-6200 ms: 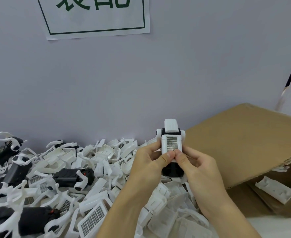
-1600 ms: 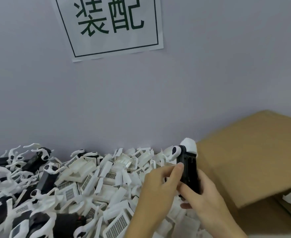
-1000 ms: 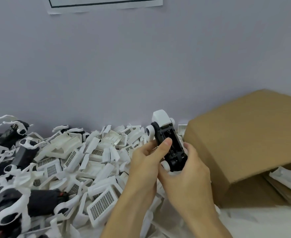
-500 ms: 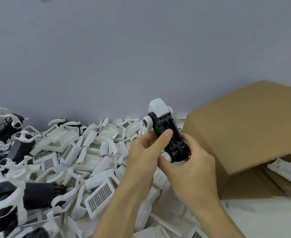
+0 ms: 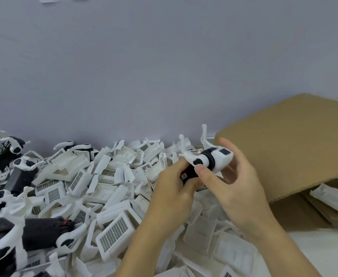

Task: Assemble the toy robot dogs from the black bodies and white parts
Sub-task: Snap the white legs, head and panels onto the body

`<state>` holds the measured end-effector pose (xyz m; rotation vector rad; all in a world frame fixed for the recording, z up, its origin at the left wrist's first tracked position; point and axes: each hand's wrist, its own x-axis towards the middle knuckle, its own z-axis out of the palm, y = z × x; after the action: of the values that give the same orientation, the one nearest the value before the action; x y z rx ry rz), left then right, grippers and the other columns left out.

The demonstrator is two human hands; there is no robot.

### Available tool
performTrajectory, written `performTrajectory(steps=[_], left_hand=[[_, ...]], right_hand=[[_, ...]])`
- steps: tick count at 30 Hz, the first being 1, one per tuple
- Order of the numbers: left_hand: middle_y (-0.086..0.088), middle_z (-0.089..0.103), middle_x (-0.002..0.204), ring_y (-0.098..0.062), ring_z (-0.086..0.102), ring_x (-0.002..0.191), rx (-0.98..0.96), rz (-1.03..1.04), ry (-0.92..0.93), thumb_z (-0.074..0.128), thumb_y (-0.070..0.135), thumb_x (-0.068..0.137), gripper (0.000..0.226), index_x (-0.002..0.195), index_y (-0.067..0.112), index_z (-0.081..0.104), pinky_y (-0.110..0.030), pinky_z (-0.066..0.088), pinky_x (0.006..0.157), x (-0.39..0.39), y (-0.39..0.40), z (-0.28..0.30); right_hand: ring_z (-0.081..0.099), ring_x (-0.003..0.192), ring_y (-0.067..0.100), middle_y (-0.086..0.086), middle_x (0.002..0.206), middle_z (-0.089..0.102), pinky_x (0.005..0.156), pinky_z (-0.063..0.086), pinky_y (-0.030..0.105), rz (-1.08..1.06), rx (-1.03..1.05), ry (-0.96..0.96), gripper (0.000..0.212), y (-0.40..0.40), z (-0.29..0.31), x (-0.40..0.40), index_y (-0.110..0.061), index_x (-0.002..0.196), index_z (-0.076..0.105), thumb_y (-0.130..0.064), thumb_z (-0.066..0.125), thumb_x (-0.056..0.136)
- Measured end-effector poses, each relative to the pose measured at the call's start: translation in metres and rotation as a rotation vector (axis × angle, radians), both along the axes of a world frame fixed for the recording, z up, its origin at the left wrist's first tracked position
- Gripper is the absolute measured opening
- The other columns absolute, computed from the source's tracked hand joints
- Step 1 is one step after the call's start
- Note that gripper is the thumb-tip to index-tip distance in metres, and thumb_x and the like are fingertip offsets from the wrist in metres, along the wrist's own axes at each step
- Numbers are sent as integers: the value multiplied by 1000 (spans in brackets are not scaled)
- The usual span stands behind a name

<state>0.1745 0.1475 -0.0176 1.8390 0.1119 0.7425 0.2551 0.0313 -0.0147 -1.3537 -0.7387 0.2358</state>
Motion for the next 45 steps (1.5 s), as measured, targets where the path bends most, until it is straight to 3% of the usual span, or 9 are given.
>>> performTrajectory(steps=[5,18,26,30,33,36,39,42,45], left_hand=[[23,73,89,3,69,88,126,12,52,55,-14,93,49,96,34,70,-9,51,75,-2,-1,-1],[4,73,88,-17,68,85,176,52,96,70,17,90,15,103,24,72,-38,55,74,-4,-7,6],[13,67,92,-11,63,90,246,102,97,72,18,88,18,104,27,73,-27,51,76,-3,-5,7],[10,57,102,-4,58,95,230,177,43,70,6,88,24,103,25,70,-14,45,81,0,-5,4],[8,70,95,-8,67,92,21,236,-7,70,8,92,20,103,24,70,-19,53,76,3,-4,3],[6,76,93,-13,72,90,-257,351,-64,63,14,99,14,96,25,72,-35,60,82,4,-1,6],[-14,76,90,-27,73,83,-623,352,-75,49,24,107,36,85,17,76,-57,61,79,1,-1,13],[-14,73,81,-25,72,68,-951,181,-150,45,35,106,40,93,8,72,-43,61,60,-2,0,21],[-6,67,74,-21,67,63,-941,120,-149,63,49,83,38,90,14,72,-38,56,65,-4,-1,25]], right_hand=[[72,84,-3,-11,97,75,65,52,7,-142,-7,1,67,4,-3,3,-21,131,62,-29,89,70],[74,80,5,-19,87,75,67,59,19,-309,50,29,47,10,-8,0,-33,104,70,-51,84,63],[72,71,3,-16,81,75,59,53,11,-306,133,71,39,13,-2,-7,-27,106,70,-36,86,72],[71,79,-5,-23,92,73,60,51,7,-198,170,128,64,14,0,-12,-33,118,55,-48,82,61],[65,110,-5,-19,117,70,85,57,23,-115,138,172,89,13,0,-14,-30,138,49,-63,79,61],[64,108,-6,-18,119,70,99,52,33,-130,106,245,51,12,-3,-10,-30,132,59,-55,60,87],[67,104,1,-12,115,73,94,53,32,-135,-8,260,24,13,-5,-5,-29,119,69,-28,51,103],[70,92,14,-2,97,76,82,53,35,-98,-115,255,31,17,-8,-7,-28,99,74,-19,45,106],[74,81,24,2,92,77,66,54,30,-9,-86,308,43,19,-6,-11,-23,92,78,-23,38,108]])
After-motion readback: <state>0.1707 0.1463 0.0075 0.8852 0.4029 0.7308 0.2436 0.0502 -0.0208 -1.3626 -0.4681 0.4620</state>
